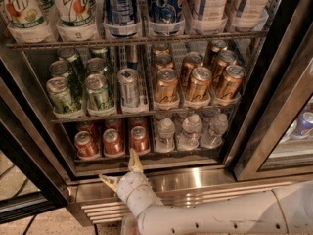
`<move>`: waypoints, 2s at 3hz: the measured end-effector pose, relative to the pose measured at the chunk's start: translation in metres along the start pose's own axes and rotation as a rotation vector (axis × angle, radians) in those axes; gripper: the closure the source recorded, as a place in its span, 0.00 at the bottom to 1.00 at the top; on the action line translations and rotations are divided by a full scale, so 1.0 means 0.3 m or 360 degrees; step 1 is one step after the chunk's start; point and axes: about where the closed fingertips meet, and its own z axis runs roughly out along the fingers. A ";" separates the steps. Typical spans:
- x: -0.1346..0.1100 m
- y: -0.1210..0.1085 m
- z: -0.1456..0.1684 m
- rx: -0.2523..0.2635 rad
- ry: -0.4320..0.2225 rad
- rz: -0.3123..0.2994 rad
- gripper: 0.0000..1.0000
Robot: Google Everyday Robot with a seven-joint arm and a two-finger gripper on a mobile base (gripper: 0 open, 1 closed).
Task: Pick coke can from bottom shelf of fridge
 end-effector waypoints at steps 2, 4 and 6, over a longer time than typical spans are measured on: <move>-0.021 0.011 0.044 0.0039 -0.0138 -0.0010 0.27; -0.034 0.028 0.097 0.0094 -0.0234 0.0022 0.32; -0.041 -0.001 0.121 0.0176 -0.0271 0.0027 0.38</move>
Offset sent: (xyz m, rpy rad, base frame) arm 0.0128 0.0192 0.0024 0.0668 -0.1260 0.0075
